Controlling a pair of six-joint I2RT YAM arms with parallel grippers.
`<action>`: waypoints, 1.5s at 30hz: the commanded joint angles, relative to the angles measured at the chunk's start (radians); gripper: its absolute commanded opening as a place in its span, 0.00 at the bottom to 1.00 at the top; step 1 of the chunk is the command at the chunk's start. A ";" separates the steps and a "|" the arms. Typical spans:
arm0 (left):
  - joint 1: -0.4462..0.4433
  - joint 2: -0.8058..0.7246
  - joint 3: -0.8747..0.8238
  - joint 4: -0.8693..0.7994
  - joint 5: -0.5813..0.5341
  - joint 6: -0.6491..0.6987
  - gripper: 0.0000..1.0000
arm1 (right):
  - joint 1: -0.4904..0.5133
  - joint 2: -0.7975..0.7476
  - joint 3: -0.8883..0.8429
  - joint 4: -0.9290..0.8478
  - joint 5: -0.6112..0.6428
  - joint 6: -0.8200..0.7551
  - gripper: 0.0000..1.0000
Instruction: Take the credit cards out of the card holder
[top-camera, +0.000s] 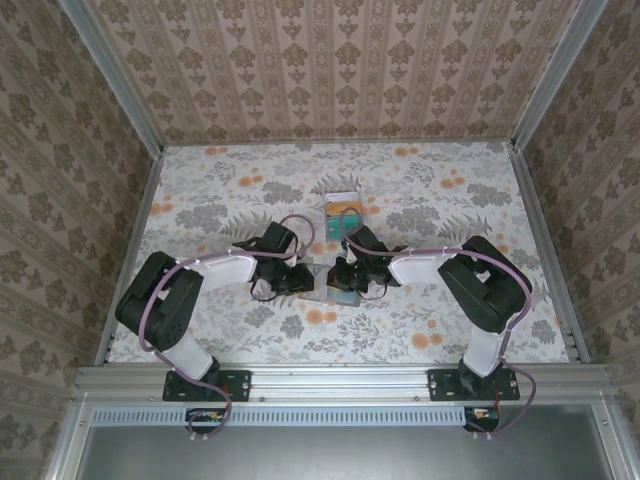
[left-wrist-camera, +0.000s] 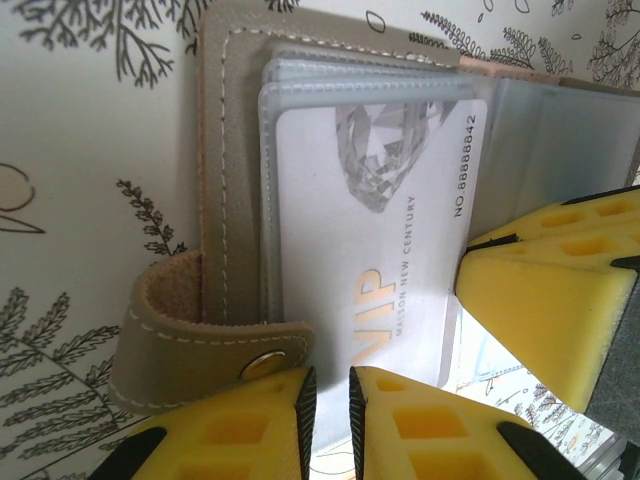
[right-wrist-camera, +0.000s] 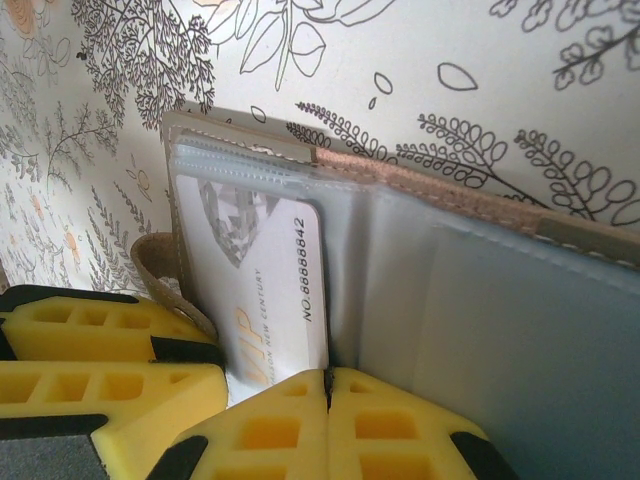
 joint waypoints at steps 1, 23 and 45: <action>0.011 0.010 -0.023 -0.070 -0.033 -0.012 0.21 | -0.010 -0.023 -0.020 -0.051 0.005 0.004 0.00; 0.011 0.015 -0.018 -0.062 -0.012 -0.013 0.21 | 0.005 0.002 0.004 -0.041 0.001 0.002 0.24; 0.008 0.028 -0.004 -0.054 -0.001 -0.012 0.21 | 0.014 0.042 0.026 -0.003 -0.048 0.009 0.07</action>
